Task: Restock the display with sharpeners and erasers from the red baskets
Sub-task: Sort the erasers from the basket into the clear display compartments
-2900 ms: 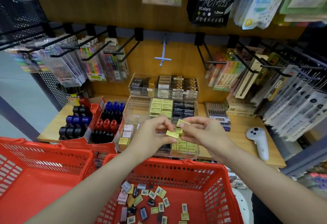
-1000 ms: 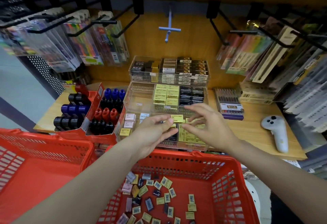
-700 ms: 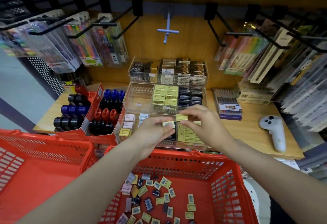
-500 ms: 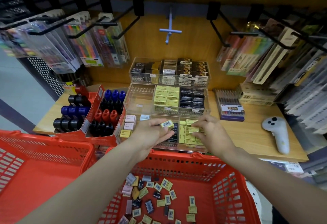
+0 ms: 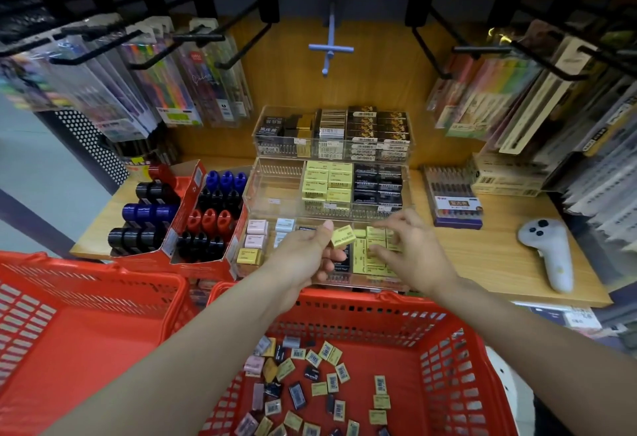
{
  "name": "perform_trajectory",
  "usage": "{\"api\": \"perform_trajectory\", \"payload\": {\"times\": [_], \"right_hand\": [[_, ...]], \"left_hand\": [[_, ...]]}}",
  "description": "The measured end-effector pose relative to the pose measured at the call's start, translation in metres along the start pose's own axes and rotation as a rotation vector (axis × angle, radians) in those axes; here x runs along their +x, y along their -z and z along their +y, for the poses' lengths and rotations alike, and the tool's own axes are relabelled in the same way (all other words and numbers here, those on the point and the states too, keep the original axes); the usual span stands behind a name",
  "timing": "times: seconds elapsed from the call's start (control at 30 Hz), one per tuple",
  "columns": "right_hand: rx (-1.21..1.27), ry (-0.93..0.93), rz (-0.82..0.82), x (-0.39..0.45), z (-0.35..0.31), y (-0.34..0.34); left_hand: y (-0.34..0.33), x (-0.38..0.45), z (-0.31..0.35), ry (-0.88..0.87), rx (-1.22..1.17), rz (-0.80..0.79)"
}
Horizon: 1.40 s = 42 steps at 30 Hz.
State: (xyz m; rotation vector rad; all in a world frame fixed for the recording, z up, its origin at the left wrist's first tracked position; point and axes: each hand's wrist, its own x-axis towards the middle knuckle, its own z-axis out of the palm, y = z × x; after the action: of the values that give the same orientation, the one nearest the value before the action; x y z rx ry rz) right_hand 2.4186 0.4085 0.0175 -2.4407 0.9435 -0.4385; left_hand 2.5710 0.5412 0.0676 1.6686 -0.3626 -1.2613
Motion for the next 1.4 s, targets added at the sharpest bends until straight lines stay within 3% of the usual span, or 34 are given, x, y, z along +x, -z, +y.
{"api": "perform_trajectory", "payload": {"times": [0.17,0.33,0.53,0.6,0.7,0.8,0.9,1.0,1.23,1.4], "right_hand": [[0.366,0.196,-0.1,-0.005,-0.024,0.028],[0.372,0.19,0.016,-0.013,-0.027,0.035],[0.288,0.19,-0.065,-0.015,-0.015,0.046],[0.201,0.138,-0.051,-0.009,-0.008,0.047],[-0.006,0.025,-0.071,-0.004,0.006,0.047],[-0.17,0.081,-0.252,-0.003,0.011,0.04],[-0.247,0.169,-0.391,0.0,0.006,0.029],[-0.21,0.148,-0.427,0.0,-0.001,0.019],[-0.056,-0.035,-0.144,-0.011,-0.006,0.008],[-0.044,-0.189,-0.125,-0.009,-0.015,-0.001]], "left_hand": [[-0.009,-0.002,0.001,-0.086,0.165,0.018],[-0.028,-0.002,-0.002,-0.152,0.158,-0.023],[-0.04,0.007,-0.002,-0.102,0.161,-0.105],[-0.041,0.014,-0.001,-0.171,0.319,-0.05],[-0.035,0.026,-0.004,-0.428,0.836,0.096],[-0.028,0.037,-0.014,-0.54,1.187,-0.001],[-0.03,0.041,-0.022,-0.476,1.321,-0.116],[-0.033,0.042,-0.023,-0.474,1.367,-0.137],[-0.029,0.041,-0.024,-0.455,1.36,-0.162],[-0.028,0.039,-0.024,-0.452,1.351,-0.161]]}}
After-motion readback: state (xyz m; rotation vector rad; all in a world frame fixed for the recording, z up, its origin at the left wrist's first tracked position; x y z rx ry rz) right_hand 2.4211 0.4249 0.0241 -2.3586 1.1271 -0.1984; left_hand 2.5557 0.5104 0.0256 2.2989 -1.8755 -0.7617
